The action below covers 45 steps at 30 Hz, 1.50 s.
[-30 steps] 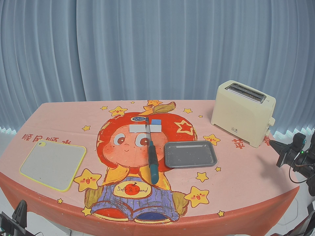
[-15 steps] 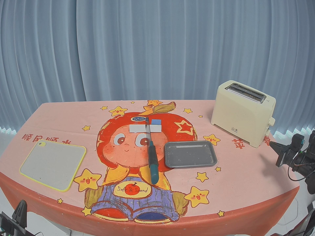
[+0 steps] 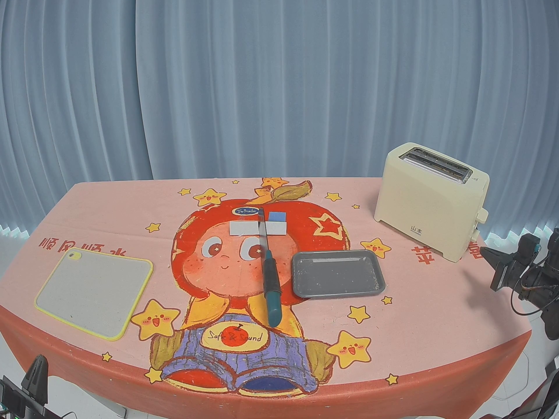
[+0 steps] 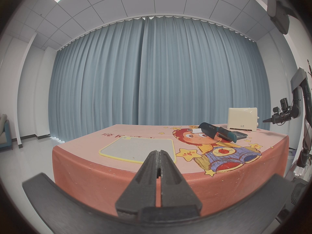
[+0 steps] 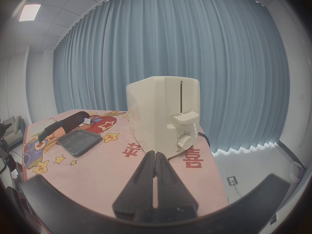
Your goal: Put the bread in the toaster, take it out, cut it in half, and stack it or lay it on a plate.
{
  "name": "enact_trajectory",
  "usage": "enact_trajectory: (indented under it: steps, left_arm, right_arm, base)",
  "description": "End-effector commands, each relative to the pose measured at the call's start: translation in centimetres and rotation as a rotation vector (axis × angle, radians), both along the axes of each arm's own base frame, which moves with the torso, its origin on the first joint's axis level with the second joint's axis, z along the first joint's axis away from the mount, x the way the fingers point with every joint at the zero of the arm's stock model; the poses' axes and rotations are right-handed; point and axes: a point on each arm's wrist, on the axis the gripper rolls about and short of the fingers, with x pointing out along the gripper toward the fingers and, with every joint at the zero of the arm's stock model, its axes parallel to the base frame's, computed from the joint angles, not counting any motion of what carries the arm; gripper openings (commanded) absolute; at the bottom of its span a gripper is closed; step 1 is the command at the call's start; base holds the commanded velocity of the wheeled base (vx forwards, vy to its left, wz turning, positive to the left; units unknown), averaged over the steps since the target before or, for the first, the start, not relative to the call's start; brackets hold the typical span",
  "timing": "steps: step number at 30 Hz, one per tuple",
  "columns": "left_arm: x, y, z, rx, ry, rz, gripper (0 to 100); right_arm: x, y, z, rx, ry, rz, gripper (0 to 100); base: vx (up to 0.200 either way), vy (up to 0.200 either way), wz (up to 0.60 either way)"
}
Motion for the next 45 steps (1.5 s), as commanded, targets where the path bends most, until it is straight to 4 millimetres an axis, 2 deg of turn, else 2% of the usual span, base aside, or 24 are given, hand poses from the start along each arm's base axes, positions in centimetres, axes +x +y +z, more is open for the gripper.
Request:
enact_trajectory:
  steps: [1,33,45]
  left_arm:
    - [0.1,0.0,-0.5,0.0,0.012,0.001,0]
    - [0.1,0.0,-0.5,0.0,0.012,0.001,0]
    - [0.1,0.0,-0.5,0.0,0.012,0.001,0]
  right_arm:
    - [0.3,-0.3,0.0,0.0,-0.001,-0.008,0]
    - [1.4,-1.0,0.0,0.012,-0.002,-0.027,0]
    - [3.0,-1.7,-1.0,0.014,0.012,-0.045,0]
  base:
    - [0.0,0.0,0.0]
    - [0.0,0.0,0.0]
    - [0.0,0.0,0.0]
